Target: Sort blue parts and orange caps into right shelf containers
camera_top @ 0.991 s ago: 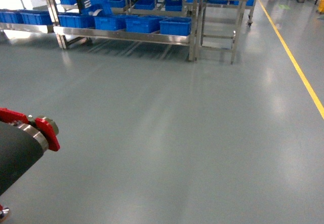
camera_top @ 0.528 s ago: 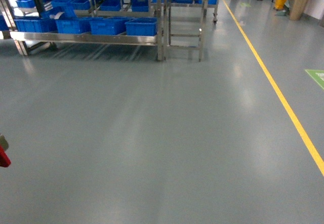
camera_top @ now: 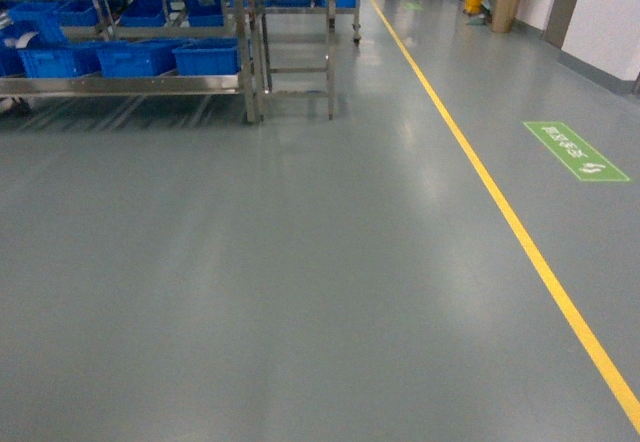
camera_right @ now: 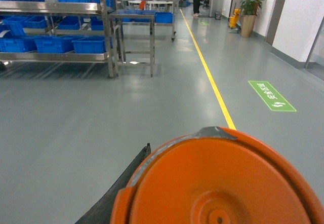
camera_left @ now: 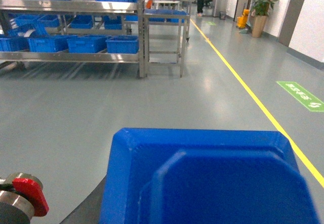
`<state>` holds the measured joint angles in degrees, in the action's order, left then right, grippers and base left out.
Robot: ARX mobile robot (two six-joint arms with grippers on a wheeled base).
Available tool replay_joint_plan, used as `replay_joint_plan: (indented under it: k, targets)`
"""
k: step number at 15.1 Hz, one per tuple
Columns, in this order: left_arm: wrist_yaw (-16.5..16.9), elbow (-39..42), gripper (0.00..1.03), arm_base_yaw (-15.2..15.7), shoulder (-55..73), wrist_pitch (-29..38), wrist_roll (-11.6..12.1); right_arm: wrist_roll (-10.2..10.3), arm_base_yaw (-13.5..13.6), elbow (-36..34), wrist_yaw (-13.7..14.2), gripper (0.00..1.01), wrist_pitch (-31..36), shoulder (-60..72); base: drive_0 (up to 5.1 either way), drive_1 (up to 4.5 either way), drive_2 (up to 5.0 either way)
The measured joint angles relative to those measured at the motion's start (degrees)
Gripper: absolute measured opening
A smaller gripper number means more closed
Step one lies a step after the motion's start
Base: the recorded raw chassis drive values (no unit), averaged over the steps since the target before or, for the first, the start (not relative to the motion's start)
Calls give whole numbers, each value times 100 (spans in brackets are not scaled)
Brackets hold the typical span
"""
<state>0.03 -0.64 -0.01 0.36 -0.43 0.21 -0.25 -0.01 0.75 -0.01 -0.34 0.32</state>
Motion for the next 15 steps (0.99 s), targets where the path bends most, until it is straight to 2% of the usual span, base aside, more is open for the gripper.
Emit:
replay_joint_plan:
  k: [15]
  targets:
    - [-17,0,42,0,0,11,0,0,0,0,-2,42,28,0,8,440,-424]
